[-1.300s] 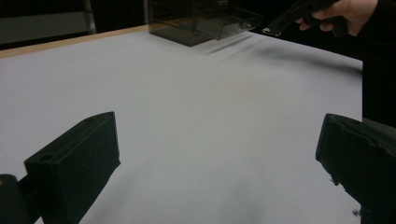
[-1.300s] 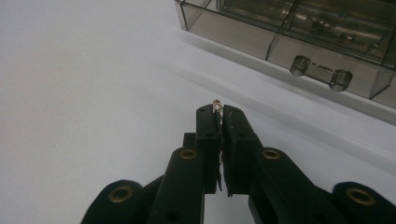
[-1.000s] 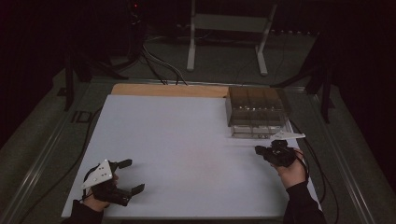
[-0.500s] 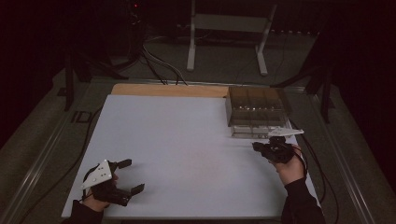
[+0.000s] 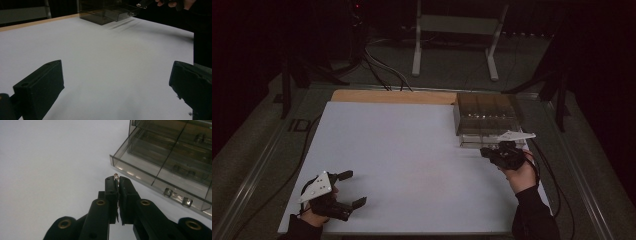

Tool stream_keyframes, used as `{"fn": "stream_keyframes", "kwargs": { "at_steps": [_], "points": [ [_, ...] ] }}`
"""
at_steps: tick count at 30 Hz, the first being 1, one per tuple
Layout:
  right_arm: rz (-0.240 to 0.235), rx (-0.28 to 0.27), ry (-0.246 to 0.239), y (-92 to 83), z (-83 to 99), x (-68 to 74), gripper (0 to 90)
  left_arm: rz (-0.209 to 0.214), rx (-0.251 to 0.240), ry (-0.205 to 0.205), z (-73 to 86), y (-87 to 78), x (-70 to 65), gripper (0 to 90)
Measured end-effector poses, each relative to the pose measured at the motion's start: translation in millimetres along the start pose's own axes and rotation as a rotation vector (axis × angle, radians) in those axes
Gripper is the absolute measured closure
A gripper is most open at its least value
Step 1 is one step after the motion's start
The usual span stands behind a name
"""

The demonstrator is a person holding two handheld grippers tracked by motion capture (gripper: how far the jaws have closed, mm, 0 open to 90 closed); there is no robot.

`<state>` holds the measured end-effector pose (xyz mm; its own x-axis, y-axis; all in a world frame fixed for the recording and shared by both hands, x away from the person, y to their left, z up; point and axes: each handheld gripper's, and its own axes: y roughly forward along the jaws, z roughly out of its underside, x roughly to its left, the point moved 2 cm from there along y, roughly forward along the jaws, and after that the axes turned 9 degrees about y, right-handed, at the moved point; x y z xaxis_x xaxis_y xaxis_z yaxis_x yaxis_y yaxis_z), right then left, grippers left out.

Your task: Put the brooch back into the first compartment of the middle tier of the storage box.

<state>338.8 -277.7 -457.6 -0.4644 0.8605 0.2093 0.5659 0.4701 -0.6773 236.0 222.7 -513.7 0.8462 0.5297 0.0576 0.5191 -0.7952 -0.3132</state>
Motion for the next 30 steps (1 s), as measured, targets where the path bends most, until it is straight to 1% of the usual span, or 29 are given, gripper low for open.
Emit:
{"fn": "stream_keyframes", "kwargs": {
  "at_steps": [2, 11, 13, 19, 21, 25, 27, 30],
  "points": [
    [-0.002, -0.001, -0.006, -0.2, -2.4, 1.2, 86.1, 0.002, 0.004, 0.004, 0.0, 0.3, -0.3, 0.3],
    [-0.008, -0.006, -0.017, 0.3, -13.6, 4.2, 86.1, 0.003, -0.003, -0.005, -0.1, -0.1, 0.1, 0.3],
    [-0.006, -0.007, -0.021, 0.6, -16.5, 5.0, 86.1, 0.005, 0.001, 0.003, -0.1, -0.1, -0.4, 0.3],
    [-0.003, -0.014, -0.028, 1.2, -25.0, 4.9, 86.1, 0.0, -0.001, 0.001, -0.2, -0.7, -0.2, 0.3],
    [0.004, -0.013, -0.037, 2.7, -30.1, 4.9, 86.0, -0.002, 0.001, 0.007, -0.4, -0.5, -0.5, 0.3],
    [0.002, -0.006, -0.044, 6.5, -34.5, 5.6, 86.1, 0.002, 0.006, 0.009, 0.0, -0.2, -1.0, 0.3],
    [0.002, -0.003, -0.041, 7.8, -36.9, 5.4, 86.1, 0.0, 0.002, 0.004, 0.0, -0.7, -0.5, 0.3],
    [0.0, -0.005, -0.039, 9.0, -41.0, 4.6, 86.1, 0.0, 0.003, 0.007, -0.1, -0.9, -0.4, 0.3]
  ]
}}
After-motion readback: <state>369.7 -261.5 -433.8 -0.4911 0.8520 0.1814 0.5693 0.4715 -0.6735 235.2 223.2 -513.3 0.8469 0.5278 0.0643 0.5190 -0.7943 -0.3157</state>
